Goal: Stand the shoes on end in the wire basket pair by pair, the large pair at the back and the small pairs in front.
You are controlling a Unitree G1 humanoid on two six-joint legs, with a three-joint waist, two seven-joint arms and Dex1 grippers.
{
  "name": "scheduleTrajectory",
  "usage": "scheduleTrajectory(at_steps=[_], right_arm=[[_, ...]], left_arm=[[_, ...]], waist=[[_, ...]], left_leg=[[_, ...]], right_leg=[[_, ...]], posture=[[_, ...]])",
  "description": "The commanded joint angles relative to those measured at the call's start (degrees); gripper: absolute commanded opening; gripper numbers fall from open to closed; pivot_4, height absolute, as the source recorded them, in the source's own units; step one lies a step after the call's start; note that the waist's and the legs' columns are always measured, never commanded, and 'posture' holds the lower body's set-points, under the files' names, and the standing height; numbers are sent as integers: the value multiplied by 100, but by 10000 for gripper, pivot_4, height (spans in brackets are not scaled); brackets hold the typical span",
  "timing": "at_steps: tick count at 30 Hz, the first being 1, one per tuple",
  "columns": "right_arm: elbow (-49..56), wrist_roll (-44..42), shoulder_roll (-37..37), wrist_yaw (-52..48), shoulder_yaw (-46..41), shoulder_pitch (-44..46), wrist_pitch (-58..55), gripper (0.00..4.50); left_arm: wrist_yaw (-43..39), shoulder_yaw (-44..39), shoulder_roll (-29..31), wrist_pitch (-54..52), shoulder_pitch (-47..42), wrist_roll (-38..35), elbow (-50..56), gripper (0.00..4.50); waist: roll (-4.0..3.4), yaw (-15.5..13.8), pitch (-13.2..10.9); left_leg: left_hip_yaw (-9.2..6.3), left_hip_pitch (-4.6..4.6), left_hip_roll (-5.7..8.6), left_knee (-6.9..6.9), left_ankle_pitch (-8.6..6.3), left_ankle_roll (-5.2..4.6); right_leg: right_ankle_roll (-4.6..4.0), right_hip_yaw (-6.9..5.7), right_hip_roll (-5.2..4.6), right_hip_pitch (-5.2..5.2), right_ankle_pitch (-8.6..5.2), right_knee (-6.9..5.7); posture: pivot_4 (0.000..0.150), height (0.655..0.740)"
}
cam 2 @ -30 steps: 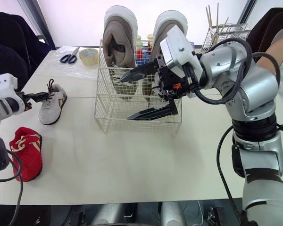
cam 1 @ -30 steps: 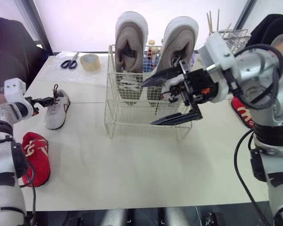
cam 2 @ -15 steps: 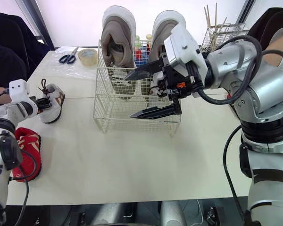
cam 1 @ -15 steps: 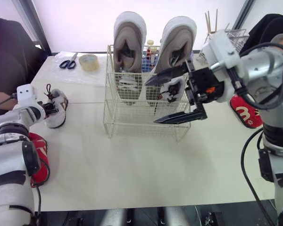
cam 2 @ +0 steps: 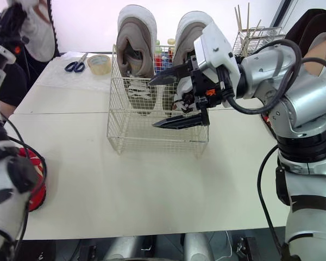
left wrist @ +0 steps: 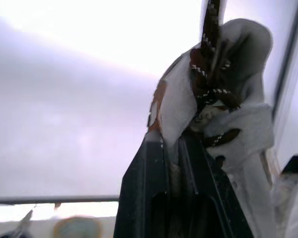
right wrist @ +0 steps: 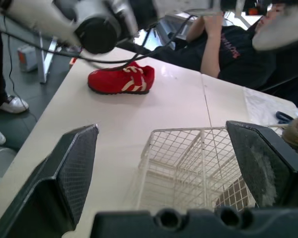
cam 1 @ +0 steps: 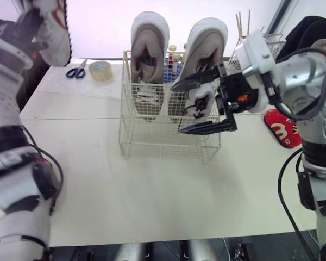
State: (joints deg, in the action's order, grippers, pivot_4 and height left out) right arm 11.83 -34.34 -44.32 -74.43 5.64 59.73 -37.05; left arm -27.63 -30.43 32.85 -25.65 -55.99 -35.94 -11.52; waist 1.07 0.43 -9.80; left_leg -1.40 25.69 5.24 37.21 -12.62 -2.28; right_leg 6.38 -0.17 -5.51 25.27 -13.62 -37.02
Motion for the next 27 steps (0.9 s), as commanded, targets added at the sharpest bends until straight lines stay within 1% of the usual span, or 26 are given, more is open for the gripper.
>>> scheduleTrajectory(at_steps=[1, 2, 3, 5, 7, 11, 13, 15, 16, 18, 19, 21, 22, 27], right_arm=[[-219, 145, -49, -77, -116, 165, 250, 45000], [-312, 212, -69, -112, -105, 192, 326, 45000], [-385, 255, -82, -143, -101, 219, 377, 45000], [-486, 341, -104, -201, -89, 279, 461, 45000], [-567, 377, -95, -254, -85, 317, 500, 45000], [-614, 401, -83, -332, -81, 393, 497, 45000], [-661, 418, -52, -375, -78, 415, 541, 45000], [-752, 429, 9, -457, -65, 483, 633, 45000], [-791, 449, 69, -453, -28, 542, 647, 45000], [-888, 495, 127, -492, 10, 628, 704, 45000], [-922, 518, 160, -505, 38, 667, 719, 45000], [-954, 547, 189, -539, 70, 710, 735, 45000], [-981, 592, 268, -495, 135, 779, 719, 45000], [-794, 567, 151, -508, 57, 746, 582, 45000]], left_arm=[[795, -4, -443, -144, 313, -535, 1917, 272], [1090, 70, -783, -28, 415, -613, 2355, 272], [1297, 185, -1019, 164, 531, -495, 2708, 272], [1570, 407, -1402, 229, 734, -511, 3254, 272], [1478, 655, -1547, 388, 867, -384, 3366, 272], [1637, 1041, -1838, 712, 1297, -106, 3780, 272], [1572, 1319, -1909, 1008, 1616, 261, 3903, 272], [1425, 1659, -1991, 1466, 1912, 726, 3857, 272], [1367, 1703, -1999, 1632, 1973, 826, 3783, 272], [1329, 1953, -2217, 2030, 2129, 1062, 3588, 272], [1277, 2056, -2329, 2289, 2202, 1187, 3433, 272], [1187, 2223, -2521, 2749, 2312, 1417, 3135, 272], [1109, 2186, -2525, 2901, 2320, 1421, 2988, 272], [1167, 2545, -3163, 4089, 2501, 1958, 2040, 272]], waist=[[1, 15, 0], [1, 16, 0], [1, 14, 0], [1, 11, -1], [0, 10, -1], [-1, 11, 0], [-1, 7, 0], [-1, 6, 0], [-1, 4, 0], [-1, -18, 0], [-1, -45, 0], [-1, -95, 0], [-1, -108, 0], [-1, -137, 0]], left_leg=[[0, 0, 0, 1, 1, -1], [0, 0, 0, 1, 3, -3], [0, -3, -1, 1, 7, 1], [1, -15, -2, -1, 12, 9], [1, -22, -2, -2, 12, 9], [1, -33, -3, -4, 14, 10], [1, -32, -4, -4, 13, 8], [1, -31, -3, -4, 13, 7], [1, -32, -3, -4, 13, 7], [1, -31, -3, -3, 10, 1], [1, -31, -3, -3, 0, -14], [2, -31, -3, 0, -7, -8], [2, -32, -3, 2, -8, -8], [2, -30, -1, 4, -8, -8]], right_leg=[[0, 0, 1, 0, 0, -1], [0, 0, 2, 1, 0, 0], [0, 0, 4, 0, 0, -3], [0, 0, 5, -10, 0, -1], [0, 0, 6, -15, 0, -1], [-1, -1, 9, -24, -1, 0], [-1, -1, 9, -24, -1, 2], [-2, -1, 9, -24, -1, 4], [-2, -1, 8, -27, -1, 5], [-2, -1, 8, -27, -1, 8], [-2, -1, 8, -28, -1, 9], [-2, -1, 8, -30, -1, 15], [-2, -1, 8, -32, -1, 15], [-2, -2, 5, -32, -1, 17]], posture=[[1500, 7400], [1500, 7400], [1500, 7400], [1500, 7400], [1500, 7400], [1500, 7400], [1500, 7400], [1500, 7400], [1500, 7400], [1500, 7400], [1500, 7400], [1500, 7400], [1500, 7400], [1500, 7400]])
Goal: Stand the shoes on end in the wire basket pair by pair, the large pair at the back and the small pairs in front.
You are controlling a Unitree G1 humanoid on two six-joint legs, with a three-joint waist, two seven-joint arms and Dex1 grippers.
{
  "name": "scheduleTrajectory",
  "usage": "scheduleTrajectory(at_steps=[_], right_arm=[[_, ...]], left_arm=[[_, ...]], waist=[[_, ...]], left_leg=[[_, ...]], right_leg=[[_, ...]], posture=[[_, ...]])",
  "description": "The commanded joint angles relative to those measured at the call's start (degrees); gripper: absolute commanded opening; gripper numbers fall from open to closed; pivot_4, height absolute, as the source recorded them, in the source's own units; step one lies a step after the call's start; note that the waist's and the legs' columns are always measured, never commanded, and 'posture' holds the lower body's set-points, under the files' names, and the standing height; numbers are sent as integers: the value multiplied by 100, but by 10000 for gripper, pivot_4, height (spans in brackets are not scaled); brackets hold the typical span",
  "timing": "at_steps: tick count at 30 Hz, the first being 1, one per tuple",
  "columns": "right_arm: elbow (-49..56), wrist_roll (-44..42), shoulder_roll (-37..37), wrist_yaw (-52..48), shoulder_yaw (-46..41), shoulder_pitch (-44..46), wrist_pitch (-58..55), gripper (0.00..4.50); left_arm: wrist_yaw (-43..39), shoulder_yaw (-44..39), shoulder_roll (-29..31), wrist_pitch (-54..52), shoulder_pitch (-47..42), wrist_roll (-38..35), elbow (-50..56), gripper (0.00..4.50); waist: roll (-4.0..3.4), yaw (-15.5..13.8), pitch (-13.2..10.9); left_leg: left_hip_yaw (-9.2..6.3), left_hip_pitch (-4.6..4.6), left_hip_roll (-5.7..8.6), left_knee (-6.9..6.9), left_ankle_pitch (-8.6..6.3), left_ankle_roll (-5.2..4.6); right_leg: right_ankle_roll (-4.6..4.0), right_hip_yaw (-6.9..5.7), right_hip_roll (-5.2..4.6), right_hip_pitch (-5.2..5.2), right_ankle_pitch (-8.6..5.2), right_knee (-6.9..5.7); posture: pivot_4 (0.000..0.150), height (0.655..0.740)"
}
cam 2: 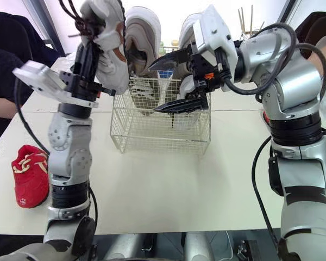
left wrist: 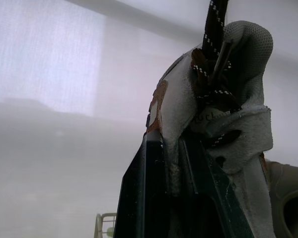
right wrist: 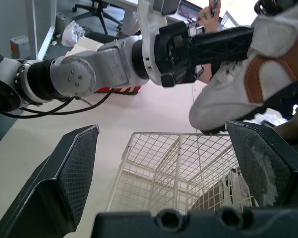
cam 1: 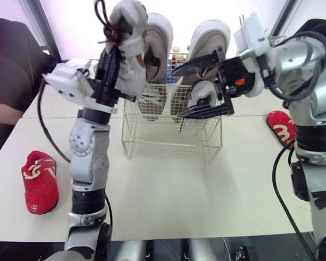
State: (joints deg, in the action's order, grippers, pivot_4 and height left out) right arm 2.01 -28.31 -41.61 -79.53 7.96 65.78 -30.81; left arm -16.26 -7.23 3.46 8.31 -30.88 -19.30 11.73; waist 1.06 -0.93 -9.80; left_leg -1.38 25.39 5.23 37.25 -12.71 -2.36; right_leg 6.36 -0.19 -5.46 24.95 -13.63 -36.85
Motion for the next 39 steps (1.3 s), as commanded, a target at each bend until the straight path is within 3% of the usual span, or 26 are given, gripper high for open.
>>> scheduleTrajectory(at_steps=[1, 12, 22, 30, 36, 39], right_arm=[[228, -56, -154, -2, -199, 125, -70, 45000], [428, -91, -261, 130, -264, 68, -227, 45000], [461, -126, -334, 111, -319, 14, -251, 45000], [468, -142, -294, 134, -320, -11, -238, 45000], [433, -106, -246, 147, -283, 14, -192, 45000], [400, -83, -204, 161, -261, 24, -152, 45000]], left_arm=[[57, 251, -334, 930, -15, 409, -504, 272], [208, 321, -676, 2928, -297, 1124, -2639, 272], [472, 544, -622, 4267, 48, 1990, -3914, 272], [946, 539, -467, 4691, 156, 2353, -4561, 272], [805, 605, -480, 4307, 339, 1896, -4447, 272], [673, 629, -485, 3942, 401, 1567, -4104, 11824]], waist=[[0, -3, 0], [-1, -1, 1], [-32, -143, 19], [-75, -148, 47], [-117, -142, 82], [-130, -134, 93]], left_leg=[[0, 0, 0, 1, -1, -2], [0, -1, -2, 1, -5, -5], [-1, -15, -2, 3, -7, -5], [-3, -23, -3, 1, -8, -8], [-3, -33, -5, -2, -8, -8], [-3, -34, -6, -5, -10, -11]], right_leg=[[0, 0, 0, -3, 0, 4], [0, -2, 2, -8, 0, 13], [0, -3, 1, -28, 1, 22], [-6, -7, 2, -43, 5, 38], [-6, -7, 2, -52, 5, 41], [-6, -7, 3, -54, 5, 46]], posture=[[1500, 7400], [1500, 7400], [1500, 7400], [1500, 7400], [1500, 7400], [1500, 7400]])
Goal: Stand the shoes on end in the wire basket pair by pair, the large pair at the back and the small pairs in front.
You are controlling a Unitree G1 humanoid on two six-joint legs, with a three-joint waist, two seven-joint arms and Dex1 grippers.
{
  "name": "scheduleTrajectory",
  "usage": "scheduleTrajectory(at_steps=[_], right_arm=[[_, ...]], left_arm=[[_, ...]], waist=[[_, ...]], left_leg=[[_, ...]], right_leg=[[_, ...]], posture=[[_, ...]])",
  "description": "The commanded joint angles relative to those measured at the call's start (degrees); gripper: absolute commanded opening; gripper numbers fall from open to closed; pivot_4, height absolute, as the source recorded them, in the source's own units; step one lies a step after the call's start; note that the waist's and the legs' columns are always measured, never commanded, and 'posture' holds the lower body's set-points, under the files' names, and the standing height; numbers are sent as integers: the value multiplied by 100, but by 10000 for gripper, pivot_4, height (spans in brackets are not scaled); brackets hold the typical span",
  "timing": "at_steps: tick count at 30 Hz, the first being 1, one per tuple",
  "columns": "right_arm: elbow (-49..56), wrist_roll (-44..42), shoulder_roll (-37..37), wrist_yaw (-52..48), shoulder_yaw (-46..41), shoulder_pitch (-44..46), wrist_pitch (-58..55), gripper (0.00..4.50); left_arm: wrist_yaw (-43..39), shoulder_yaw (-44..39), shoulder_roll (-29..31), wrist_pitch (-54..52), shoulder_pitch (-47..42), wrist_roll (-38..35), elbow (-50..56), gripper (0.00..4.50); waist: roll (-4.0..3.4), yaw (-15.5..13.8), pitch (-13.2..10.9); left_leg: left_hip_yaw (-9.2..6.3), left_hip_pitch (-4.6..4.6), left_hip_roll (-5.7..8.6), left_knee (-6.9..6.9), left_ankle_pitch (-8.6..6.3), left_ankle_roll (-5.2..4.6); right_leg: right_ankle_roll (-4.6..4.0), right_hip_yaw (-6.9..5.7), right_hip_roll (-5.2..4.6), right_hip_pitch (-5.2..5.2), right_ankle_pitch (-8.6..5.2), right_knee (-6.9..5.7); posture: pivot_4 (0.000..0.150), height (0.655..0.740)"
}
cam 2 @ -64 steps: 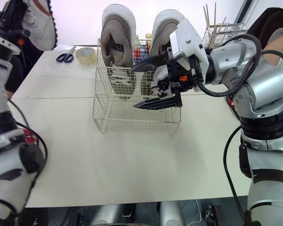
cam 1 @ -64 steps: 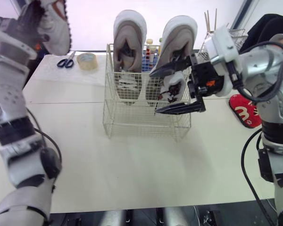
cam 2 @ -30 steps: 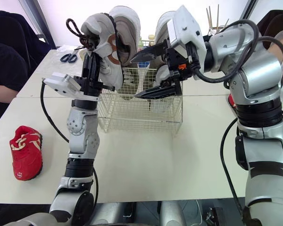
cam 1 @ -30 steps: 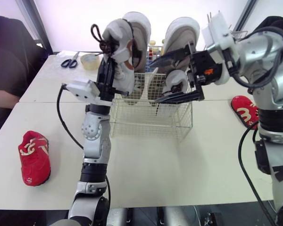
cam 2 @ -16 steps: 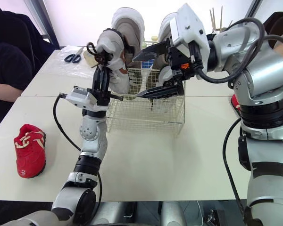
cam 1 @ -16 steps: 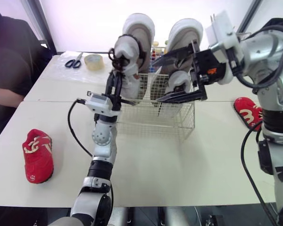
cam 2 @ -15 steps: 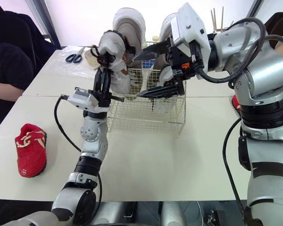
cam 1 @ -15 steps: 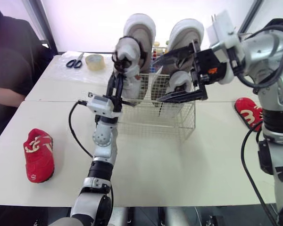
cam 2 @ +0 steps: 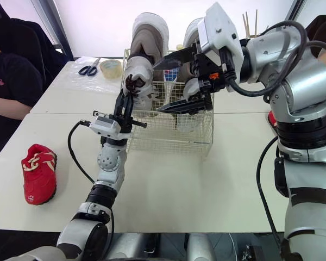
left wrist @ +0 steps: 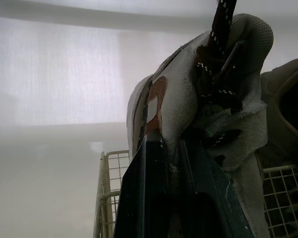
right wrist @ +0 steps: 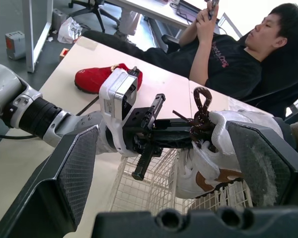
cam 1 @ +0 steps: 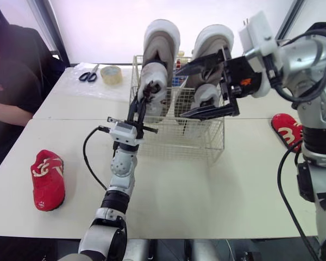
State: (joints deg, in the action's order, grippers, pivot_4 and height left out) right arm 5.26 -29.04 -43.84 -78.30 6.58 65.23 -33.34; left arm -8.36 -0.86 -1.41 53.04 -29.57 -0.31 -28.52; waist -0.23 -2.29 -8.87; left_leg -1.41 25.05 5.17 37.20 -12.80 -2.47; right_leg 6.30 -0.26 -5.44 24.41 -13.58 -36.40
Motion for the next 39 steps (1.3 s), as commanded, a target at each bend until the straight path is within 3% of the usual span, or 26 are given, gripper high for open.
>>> scheduleTrajectory(at_steps=[1, 6, 7, 16, 24, 28, 36, 39], right_arm=[[63, 1, 38, 47, -115, 80, 117, 45000], [29, 32, 104, 74, -93, 88, 188, 45000], [24, 37, 113, 77, -91, 86, 203, 45000], [-52, 101, 210, 74, -96, 103, 325, 45000], [-219, 156, 328, 25, -60, 144, 501, 45000], [-292, 193, 353, -15, -66, 148, 581, 45000], [-265, 150, 42, 256, -380, -31, 332, 45000], [-424, 218, -343, 840, -910, -257, 15, 45000]], left_arm=[[-224, 26, 7, -725, 304, -489, 98, 16763], [-522, 132, 57, -1850, 547, -1085, 1169, 42417], [-566, 152, 76, -2112, 616, -1220, 1450, 44167], [-1046, 122, 867, -3868, 1444, -1872, 3506, 44167], [-1413, -113, 1824, -5178, 1740, -2133, 4192, 44167], [-1565, -473, 2223, -5853, 1788, -2643, 4655, 44167], [-1799, -1800, 3297, -7452, 1995, -4674, 5769, 44167], [-2101, -2380, 4073, -8221, 2143, -5772, 6044, 44167]], waist=[[-1, 4, 1], [-1, 9, 1], [-1, 19, 1], [-3, 177, -2], [-3, 152, -3], [-3, 163, -6], [-1, 162, -11], [4, 148, -16]], left_leg=[[0, 0, 0, -1, 0, 0], [-1, 0, -6, -2, 0, 0], [-1, 0, -6, -3, 0, 0], [-1, 7, -9, -25, -4, -5], [-3, 7, -6, -18, -6, -6], [-3, 9, -6, -20, -6, -8], [-4, 17, -8, -24, -7, -7], [-6, 17, -7, -22, -7, -7]], right_leg=[[0, 0, 0, 1, 0, 0], [-1, 0, 5, 2, 0, 0], [-1, 0, 5, 3, 0, 0], [-2, 3, 9, 17, -1, 14], [-24, 2, 6, 9, -13, 23], [-12, 2, 6, 12, -6, 23], [-21, 2, 7, 21, -11, 24], [-27, 1, 6, 25, -15, 29]], posture=[[1500, 7400], [1500, 7400], [1500, 7400], [1500, 7400], [1500, 7400], [1500, 7400], [1500, 7400], [1500, 7400]])
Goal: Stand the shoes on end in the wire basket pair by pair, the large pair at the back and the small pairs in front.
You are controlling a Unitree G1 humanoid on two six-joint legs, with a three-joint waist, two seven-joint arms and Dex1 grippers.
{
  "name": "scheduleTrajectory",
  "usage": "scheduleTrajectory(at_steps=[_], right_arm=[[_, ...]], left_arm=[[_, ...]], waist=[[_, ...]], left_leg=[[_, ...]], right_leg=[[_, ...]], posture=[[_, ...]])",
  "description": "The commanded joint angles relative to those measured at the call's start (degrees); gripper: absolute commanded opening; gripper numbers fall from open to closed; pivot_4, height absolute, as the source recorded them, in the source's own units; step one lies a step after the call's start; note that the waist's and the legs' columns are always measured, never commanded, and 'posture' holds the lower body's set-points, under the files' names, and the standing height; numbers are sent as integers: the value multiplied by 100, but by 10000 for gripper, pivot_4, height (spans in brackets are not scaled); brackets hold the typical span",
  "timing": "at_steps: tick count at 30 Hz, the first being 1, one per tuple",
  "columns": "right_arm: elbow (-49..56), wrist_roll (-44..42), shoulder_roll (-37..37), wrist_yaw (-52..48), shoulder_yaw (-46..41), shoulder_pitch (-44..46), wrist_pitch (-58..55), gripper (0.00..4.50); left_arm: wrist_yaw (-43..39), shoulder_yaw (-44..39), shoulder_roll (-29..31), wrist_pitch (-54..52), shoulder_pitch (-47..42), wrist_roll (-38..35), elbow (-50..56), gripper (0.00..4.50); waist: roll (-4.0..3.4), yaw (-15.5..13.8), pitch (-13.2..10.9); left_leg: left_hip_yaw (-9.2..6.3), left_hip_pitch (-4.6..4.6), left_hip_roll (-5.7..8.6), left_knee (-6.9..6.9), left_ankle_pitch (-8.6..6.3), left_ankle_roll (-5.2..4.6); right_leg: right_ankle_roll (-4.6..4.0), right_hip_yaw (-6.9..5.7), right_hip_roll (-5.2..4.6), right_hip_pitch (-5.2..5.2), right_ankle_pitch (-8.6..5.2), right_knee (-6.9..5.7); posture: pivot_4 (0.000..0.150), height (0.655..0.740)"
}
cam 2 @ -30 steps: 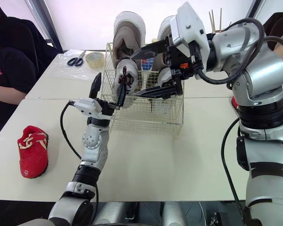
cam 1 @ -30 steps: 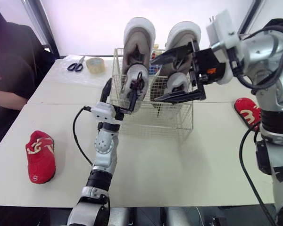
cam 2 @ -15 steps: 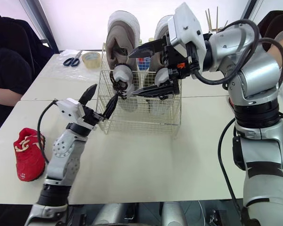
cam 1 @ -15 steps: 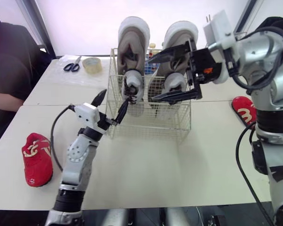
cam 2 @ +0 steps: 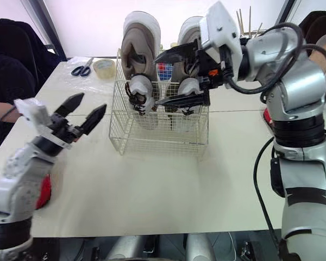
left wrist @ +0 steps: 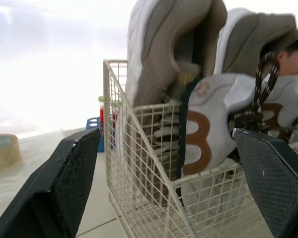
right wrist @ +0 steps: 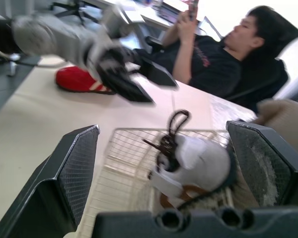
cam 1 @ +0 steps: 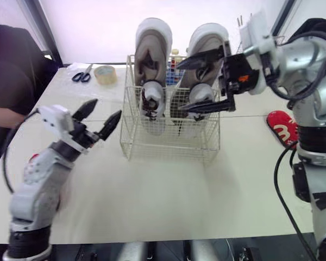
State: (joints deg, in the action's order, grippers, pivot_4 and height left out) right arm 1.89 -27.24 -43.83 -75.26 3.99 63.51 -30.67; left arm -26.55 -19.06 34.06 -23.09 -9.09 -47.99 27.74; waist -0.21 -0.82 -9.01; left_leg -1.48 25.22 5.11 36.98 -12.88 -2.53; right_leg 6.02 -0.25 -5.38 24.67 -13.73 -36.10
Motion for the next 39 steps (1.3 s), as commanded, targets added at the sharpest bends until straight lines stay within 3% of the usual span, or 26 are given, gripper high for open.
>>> scheduleTrajectory(at_steps=[1, 4, 9, 14, 21, 26, 31, 39], right_arm=[[-194, 163, -470, 971, -891, -186, -422, 45000], [-285, 574, -787, 2003, -1331, -647, -756, 45000], [-472, 1031, -1410, 2610, -1958, -2065, -726, 45000], [-1921, 1380, -1643, 3003, -2220, -2739, -198, 45000], [-4566, 1820, -1652, 3288, -1918, -1977, 729, 45000], [-5716, 2114, -1428, 3387, -1583, -1364, 1106, 45000], [-6386, 2253, -1211, 3563, -1465, -1125, 1363, 45000], [-6646, 2435, -1071, 3554, -1246, -1140, 1257, 45000]], left_arm=[[-465, -777, 826, -880, 152, -1432, 437, 44167], [-725, -1047, 1393, -1389, 196, -2191, 430, 44167], [-741, -737, 1641, -1745, -278, -2658, 343, 44167], [-1034, -241, 1630, -1968, -758, -2689, 239, 44167], [-1222, 212, 1568, -2183, -1138, -2689, 288, 44167], [-1336, 265, 1538, -2190, -1166, -2575, 224, 44167], [-1395, 296, 1500, -2055, -1060, -2122, 293, 44167], [-1151, 121, 1353, -2037, -960, -2162, 423, 44167]], waist=[[3, 2, -4], [3, -4, -4], [0, 4, -5], [-19, 27, -13], [-37, 70, -23], [-39, 142, -26], [-38, 142, -27], [-41, 145, -29]], left_leg=[[0, 1, 2, 1, 0, -1], [2, 1, 8, 1, -3, -4], [4, 5, 6, -3, -2, -3], [11, 3, 4, -3, 1, -3], [15, 2, 3, -2, 9, -11], [16, 2, 1, -3, 12, -16], [16, 1, 2, 1, 13, -17], [14, 1, 3, 1, 22, -1]], right_leg=[[-1, 1, -1, 5, 0, 1], [-3, 2, -6, 9, -1, 6], [-3, 3, -5, -5, -2, 4], [-3, 8, -3, -7, -2, 2], [-3, 10, -1, -9, -2, 3], [-3, 10, 1, -11, -2, 5], [-3, 10, 1, -16, -2, 6], [-2, 10, 1, -16, -1, 5]], posture=[[1500, 7400], [1500, 7400], [1500, 7400], [1500, 7400], [1500, 7400], [1500, 7400], [1500, 7400], [1500, 7400]])
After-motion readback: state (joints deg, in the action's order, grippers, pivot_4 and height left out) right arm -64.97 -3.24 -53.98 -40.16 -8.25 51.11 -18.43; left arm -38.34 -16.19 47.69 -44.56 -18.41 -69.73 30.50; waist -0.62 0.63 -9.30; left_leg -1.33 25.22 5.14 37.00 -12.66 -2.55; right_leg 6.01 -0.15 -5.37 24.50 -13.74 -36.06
